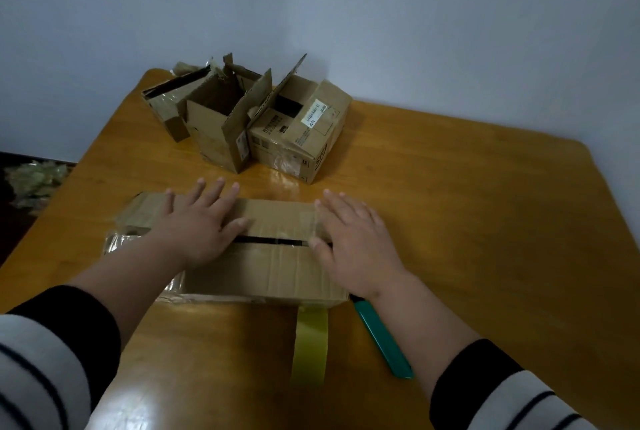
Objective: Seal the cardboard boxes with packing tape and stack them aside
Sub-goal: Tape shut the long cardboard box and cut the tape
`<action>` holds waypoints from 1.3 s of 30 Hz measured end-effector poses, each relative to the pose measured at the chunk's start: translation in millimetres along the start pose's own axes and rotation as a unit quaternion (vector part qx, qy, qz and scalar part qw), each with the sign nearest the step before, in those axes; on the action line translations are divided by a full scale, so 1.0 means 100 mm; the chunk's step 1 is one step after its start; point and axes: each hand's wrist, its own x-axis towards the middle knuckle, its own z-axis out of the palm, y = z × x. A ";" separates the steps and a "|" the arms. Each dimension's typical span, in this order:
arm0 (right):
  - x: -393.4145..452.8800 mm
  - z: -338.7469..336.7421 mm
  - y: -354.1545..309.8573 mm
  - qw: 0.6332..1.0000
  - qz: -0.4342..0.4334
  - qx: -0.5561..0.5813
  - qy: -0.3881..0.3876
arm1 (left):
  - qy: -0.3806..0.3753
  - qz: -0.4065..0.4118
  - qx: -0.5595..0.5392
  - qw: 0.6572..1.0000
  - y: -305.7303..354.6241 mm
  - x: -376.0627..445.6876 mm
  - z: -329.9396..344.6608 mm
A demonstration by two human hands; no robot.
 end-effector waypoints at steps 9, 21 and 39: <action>-0.01 0.31 -0.10 0.988 0.004 -0.113 -0.103 | 0.066 -0.008 0.021 0.998 -0.19 -0.10 0.43; -0.02 0.40 -0.08 0.999 0.023 -0.041 -0.005 | 0.233 -0.013 -0.066 0.970 -0.31 -0.16 0.38; -0.27 0.36 -0.26 0.934 0.265 0.132 0.201 | 0.318 -0.193 -0.406 0.835 -0.64 -0.24 0.04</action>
